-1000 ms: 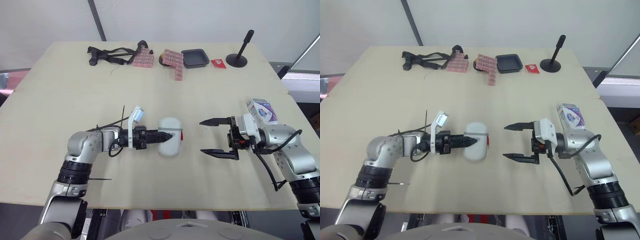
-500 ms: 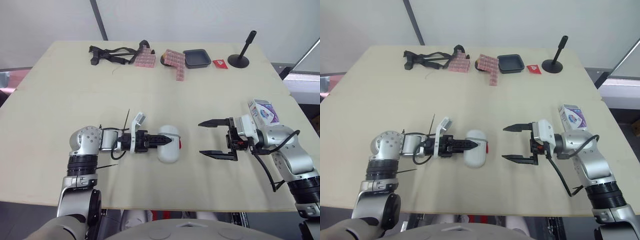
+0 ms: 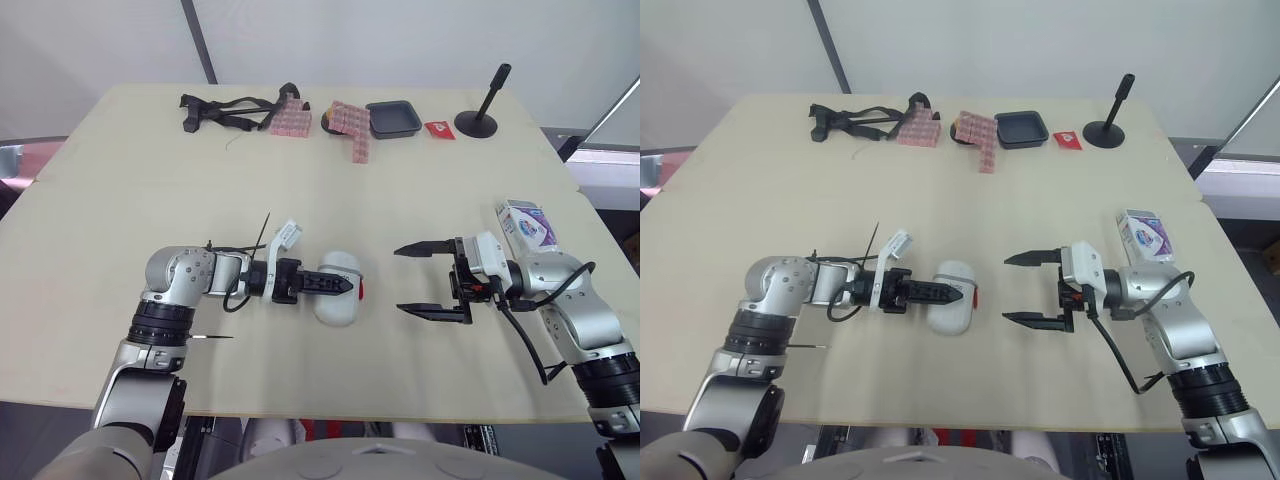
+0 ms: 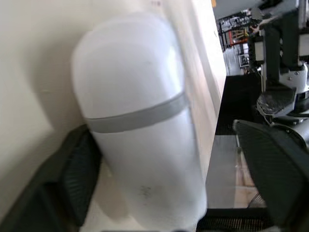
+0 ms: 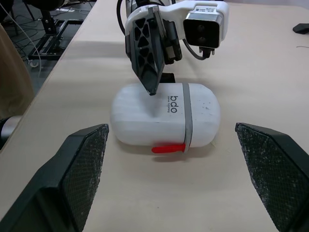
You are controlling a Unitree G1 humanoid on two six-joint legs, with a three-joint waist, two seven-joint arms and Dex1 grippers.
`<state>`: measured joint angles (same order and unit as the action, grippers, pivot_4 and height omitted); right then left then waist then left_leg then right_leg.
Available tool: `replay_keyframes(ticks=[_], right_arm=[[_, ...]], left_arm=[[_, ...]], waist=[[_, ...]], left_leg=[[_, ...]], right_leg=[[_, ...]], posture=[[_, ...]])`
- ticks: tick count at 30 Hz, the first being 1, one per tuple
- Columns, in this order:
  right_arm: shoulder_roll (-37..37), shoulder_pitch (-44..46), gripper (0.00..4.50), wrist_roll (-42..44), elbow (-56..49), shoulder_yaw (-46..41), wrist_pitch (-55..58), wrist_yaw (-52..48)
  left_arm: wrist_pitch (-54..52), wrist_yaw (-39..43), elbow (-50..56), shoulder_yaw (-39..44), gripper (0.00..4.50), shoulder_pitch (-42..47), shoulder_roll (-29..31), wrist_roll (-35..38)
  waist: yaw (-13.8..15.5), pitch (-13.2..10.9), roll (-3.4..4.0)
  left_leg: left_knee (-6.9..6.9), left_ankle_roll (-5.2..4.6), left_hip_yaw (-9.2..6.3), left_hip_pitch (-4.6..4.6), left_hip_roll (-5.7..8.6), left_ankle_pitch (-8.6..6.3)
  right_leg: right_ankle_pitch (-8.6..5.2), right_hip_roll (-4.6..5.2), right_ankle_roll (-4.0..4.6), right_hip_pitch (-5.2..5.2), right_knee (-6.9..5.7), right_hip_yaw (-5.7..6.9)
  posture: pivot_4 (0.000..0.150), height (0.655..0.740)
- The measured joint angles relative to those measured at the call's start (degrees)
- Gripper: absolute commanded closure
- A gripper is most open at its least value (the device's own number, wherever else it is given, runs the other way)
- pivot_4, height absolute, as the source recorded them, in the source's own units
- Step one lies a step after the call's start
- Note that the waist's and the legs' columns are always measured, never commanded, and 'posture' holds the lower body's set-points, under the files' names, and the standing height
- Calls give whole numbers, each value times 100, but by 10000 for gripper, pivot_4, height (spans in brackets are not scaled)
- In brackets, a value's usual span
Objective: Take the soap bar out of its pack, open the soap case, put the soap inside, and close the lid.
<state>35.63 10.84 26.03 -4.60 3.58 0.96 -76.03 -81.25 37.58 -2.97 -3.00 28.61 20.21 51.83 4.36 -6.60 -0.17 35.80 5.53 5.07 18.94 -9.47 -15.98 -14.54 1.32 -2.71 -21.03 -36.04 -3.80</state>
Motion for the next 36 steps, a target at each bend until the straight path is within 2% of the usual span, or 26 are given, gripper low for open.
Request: replay_keyframes(ticks=[7,13,18,22,26,30,36], right_arm=[[-35,76,0,-2,94,39,3,21],[-35,126,0,-4,204,35,54,100],[-34,174,0,-4,252,26,113,192],[-34,183,0,-37,362,-5,154,393],[-130,146,0,-124,501,-104,205,790],[-285,-26,0,-257,620,-207,67,1144],[-493,-357,0,-471,692,-237,-322,1510]], left_arm=[[249,308,196,-153,93,-82,459,-34],[1686,1157,616,-434,93,-403,1644,-811],[3448,1821,611,-577,93,-725,1918,-1711],[5534,1993,335,-434,93,-964,1743,-2521],[7027,1732,-53,-190,93,-1137,1339,-3068],[7477,1328,-149,23,93,-1344,1020,-3233],[7573,841,-137,143,93,-1747,676,-3379]], waist=[[-95,-7,3],[-122,-30,22],[-18,-36,27],[33,-37,27],[13,-37,26],[7,-37,26],[7,-38,25]], left_leg=[[-11,0,-1,0,-4,6],[-54,1,-1,6,-2,11],[-59,-2,-3,27,-6,10],[-58,-2,-4,30,-6,11],[-52,-2,-4,28,-7,11],[-50,-2,-3,29,-8,11],[-48,-1,-3,29,-9,11]], right_leg=[[0,-7,0,-1,6,2],[0,-17,-1,-1,47,14],[1,-43,-2,-3,57,28],[1,-38,-2,-3,55,38],[1,-35,-2,-2,43,36],[1,-36,-2,-3,37,36],[1,-35,-2,-3,34,36]], posture=[[1500,7400],[1500,7400],[1500,7400],[1500,7400],[1500,7400],[1500,7400],[1500,7400]])
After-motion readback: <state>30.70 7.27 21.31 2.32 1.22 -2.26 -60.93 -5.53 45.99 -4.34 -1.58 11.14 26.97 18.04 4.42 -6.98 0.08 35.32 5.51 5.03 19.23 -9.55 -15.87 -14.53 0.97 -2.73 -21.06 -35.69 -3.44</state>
